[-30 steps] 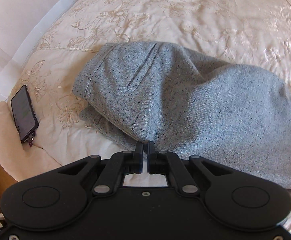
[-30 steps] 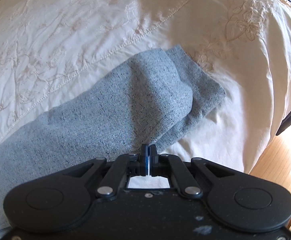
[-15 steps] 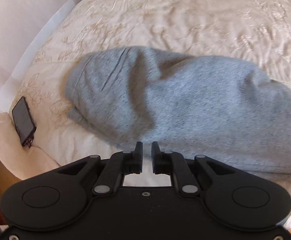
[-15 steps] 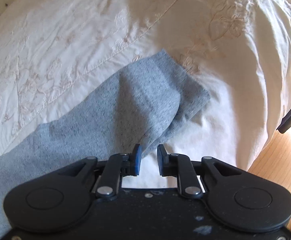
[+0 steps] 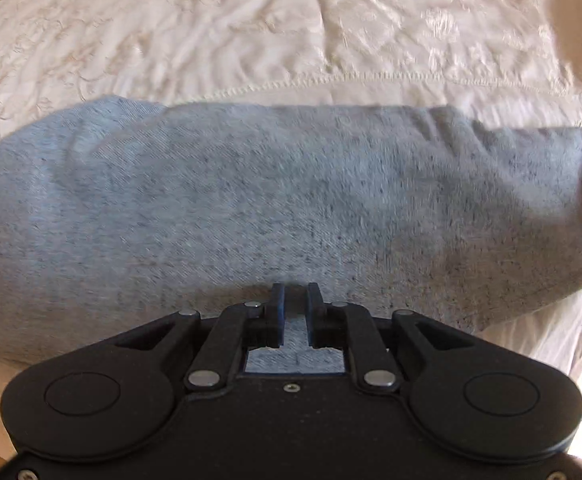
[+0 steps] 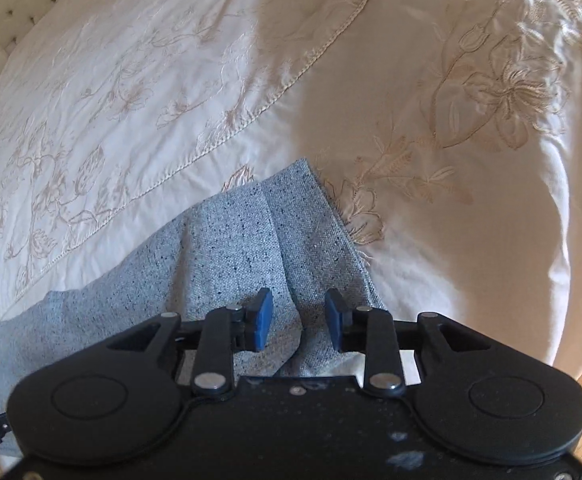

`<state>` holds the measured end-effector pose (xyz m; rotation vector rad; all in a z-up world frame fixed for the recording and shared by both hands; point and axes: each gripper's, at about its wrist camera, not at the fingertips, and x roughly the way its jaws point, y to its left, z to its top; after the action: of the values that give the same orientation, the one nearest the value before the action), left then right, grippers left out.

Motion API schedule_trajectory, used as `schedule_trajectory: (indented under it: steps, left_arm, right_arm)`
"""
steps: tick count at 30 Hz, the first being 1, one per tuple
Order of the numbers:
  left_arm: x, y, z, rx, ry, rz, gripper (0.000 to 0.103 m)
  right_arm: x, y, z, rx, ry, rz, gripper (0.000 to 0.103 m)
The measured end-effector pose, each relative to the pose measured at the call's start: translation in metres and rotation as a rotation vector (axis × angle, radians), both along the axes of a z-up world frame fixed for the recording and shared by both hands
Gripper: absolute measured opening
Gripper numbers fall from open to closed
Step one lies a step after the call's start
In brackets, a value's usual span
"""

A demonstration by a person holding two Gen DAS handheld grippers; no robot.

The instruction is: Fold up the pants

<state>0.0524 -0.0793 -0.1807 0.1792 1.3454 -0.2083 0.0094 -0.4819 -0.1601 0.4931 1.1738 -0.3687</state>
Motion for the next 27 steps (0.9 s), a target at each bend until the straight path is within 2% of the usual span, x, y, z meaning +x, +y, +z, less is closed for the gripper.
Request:
schedule_trajectory:
  steps: [3,5,6,7,8,9,12,13,15,16,17,18,19,20,21,24,27]
  left_arm:
    - [0.001,-0.011,-0.015,0.064,0.003,0.007,0.019]
    - [0.002,-0.012,-0.016,0.070,0.015,0.027,0.017]
    - [0.004,-0.012,-0.016,0.069,0.023,0.038,0.017]
    - [0.005,-0.011,-0.016,0.065,0.030,0.047,0.017]
    - [0.007,-0.011,-0.015,0.061,0.037,0.058,0.017]
    - [0.009,-0.009,-0.015,0.055,0.044,0.073,0.017]
    - [0.012,-0.005,-0.013,0.041,0.051,0.110,0.017]
    - [0.012,-0.005,-0.013,0.044,0.048,0.110,0.017]
    - [0.013,-0.005,-0.013,0.059,0.039,0.101,0.017]
    - [0.014,-0.011,-0.014,0.067,0.034,0.095,0.016]
    - [0.013,-0.013,-0.014,0.074,0.031,0.088,0.016]
    - [0.013,-0.015,-0.014,0.078,0.029,0.079,0.016]
    - [0.013,-0.015,-0.013,0.074,0.026,0.072,0.016]
    - [0.012,-0.016,-0.011,0.065,0.025,0.070,0.016]
    - [0.012,-0.017,-0.009,0.054,0.025,0.070,0.016]
    - [0.011,-0.016,0.002,0.021,0.001,0.065,0.019]
    - [0.007,-0.016,0.023,0.009,-0.053,0.065,0.019]
  right_arm:
    - [-0.001,-0.007,-0.013,0.077,0.012,0.022,0.034]
    - [0.002,-0.008,-0.013,0.184,-0.016,0.035,0.033]
    - [0.005,-0.007,-0.010,0.231,-0.016,0.051,0.028]
    - [0.008,-0.004,-0.004,0.265,-0.012,0.074,0.009]
    - [0.010,-0.001,0.005,0.263,-0.018,0.097,0.006]
    - [0.009,0.002,0.014,0.230,-0.028,0.107,0.006]
    - [0.003,0.006,0.048,0.041,-0.030,0.113,0.006]
    - [0.002,0.005,0.052,-0.045,-0.010,0.118,0.002]
    - [0.002,0.004,0.045,-0.190,0.029,0.152,0.002]
    - [0.004,0.002,0.037,-0.219,0.063,0.168,0.002]
    - [0.006,-0.005,0.029,-0.191,0.072,0.166,0.004]
    - [0.005,-0.011,0.030,-0.135,0.025,0.139,0.007]
    - [0.003,-0.016,0.033,-0.084,-0.041,0.101,0.014]
    - [0.003,-0.018,0.036,-0.051,-0.090,0.080,0.029]
    - [0.005,-0.019,0.036,-0.030,-0.117,0.088,0.034]
    - [0.024,-0.011,0.018,-0.032,-0.089,0.157,0.035]
    - [0.036,-0.008,-0.001,0.014,-0.044,0.215,0.034]
